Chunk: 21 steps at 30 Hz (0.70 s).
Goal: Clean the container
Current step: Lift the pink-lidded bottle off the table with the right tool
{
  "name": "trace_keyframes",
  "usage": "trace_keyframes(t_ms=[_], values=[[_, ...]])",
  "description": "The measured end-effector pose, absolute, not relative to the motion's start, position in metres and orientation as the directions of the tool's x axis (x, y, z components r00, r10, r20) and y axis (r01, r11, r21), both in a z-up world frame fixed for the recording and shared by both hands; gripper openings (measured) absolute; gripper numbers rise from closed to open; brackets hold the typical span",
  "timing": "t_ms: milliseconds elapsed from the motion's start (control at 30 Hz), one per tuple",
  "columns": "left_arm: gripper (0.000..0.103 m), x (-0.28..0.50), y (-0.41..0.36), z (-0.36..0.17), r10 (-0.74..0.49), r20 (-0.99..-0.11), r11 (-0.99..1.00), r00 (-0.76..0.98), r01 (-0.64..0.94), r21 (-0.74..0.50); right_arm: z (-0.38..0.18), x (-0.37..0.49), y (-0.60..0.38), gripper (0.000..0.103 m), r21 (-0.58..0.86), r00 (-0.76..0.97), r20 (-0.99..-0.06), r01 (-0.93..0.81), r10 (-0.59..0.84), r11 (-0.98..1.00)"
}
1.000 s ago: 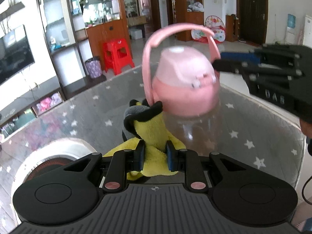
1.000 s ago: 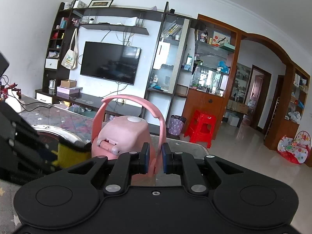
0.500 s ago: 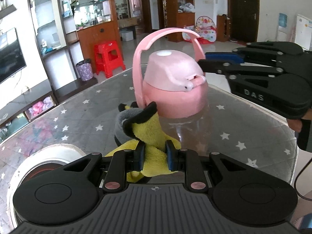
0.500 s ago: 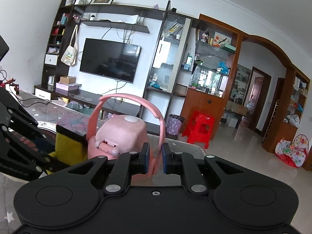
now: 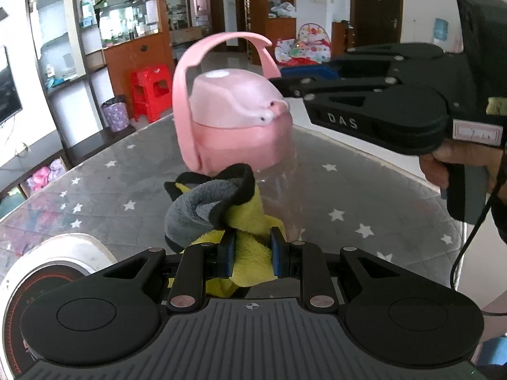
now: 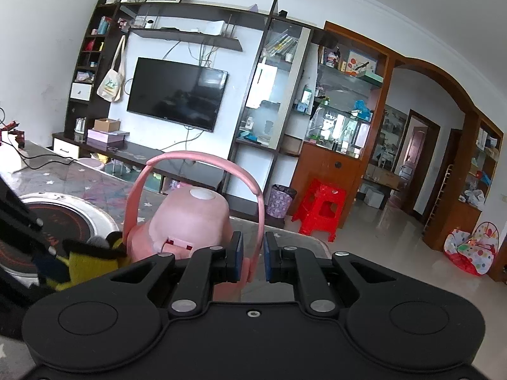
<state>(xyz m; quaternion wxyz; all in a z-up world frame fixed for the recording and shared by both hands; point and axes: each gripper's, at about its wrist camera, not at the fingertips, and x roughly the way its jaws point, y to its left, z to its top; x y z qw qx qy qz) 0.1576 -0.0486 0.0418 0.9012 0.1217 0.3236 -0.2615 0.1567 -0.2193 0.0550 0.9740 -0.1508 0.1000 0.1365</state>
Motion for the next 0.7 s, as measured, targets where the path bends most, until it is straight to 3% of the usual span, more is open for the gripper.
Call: trace_keyframes(t_ms=[400,500,700], values=[[0.023,0.162,-0.033,0.046,-0.352,-0.631,0.874,0.691,0.484,0.042,0.055,0.125,-0.216,0.015,-0.263,0.949,-0.196,-0.292,0.245,0.919],[0.023,0.166,-0.028,0.051,-0.334,-0.622,0.888,0.708,0.458,0.045,0.056,0.114,-0.216,0.028,-0.228,0.943,-0.193,-0.311,0.27,0.923],[0.023,0.175,-0.022,0.057,-0.291,-0.617,0.903,0.731,0.423,0.076,0.055,0.1,-0.212,0.028,-0.19,0.935,-0.194,-0.332,0.296,0.924]])
